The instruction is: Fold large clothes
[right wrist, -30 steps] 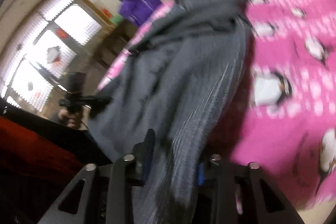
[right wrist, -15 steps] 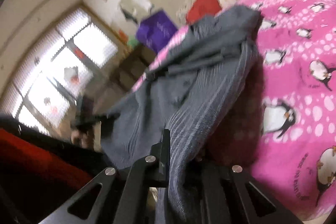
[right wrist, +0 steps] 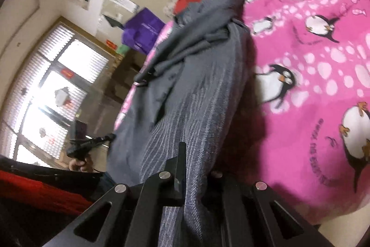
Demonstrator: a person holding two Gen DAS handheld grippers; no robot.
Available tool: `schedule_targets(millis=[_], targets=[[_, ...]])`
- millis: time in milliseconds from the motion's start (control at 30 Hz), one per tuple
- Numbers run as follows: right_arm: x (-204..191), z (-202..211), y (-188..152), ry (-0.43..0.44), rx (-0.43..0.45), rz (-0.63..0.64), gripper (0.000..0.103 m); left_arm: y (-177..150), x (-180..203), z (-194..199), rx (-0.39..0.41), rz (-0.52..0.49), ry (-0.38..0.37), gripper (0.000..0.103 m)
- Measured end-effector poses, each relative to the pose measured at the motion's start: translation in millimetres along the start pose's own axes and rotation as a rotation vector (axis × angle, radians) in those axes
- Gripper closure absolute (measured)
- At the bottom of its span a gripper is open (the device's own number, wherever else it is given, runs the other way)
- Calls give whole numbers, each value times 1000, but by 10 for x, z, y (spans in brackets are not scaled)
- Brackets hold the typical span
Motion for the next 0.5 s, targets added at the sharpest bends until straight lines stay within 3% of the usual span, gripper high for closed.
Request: schedule_targets(millis=[100,167,200,233,367,433,467,500], targets=[[24,-10,-16,-19,-14,-10,98,144,14,24,10,-64,59,97],[24,-34,-13,-26,-22,-11,98,259,20,8,9,-111,115,73],[25,-49,-10,-30,-25,-13,98,291,-1,-23,3,-117,115,41],[20,-71,-12,-32,-27,-15,98,311,-36,-67,-13,-125,105,24],[31,-98,-26,-40,-36,-16,98,289,-67,-342,-112,-155,39,24],[31,-109,-33,-41,-37,-15,98,239,-8,-323,-116,-173,-21,26],[26,-108,-37,-41,-39,-12,98,202,50,-310,-135,-171,-108,33],[24,-109,-40,-40,-41,-8,98,162,98,-309,-156,-168,-178,56]])
Point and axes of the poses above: each gripper's, at about its wrist camera, not at the fingertips, and z roughly against the way its jaws point, x to its right, y to its top, the point moved 8 cm from there along -z, roughly the way its jaws point, and after that the axes turned 15 degrees about -x, right-handed, at the moved point
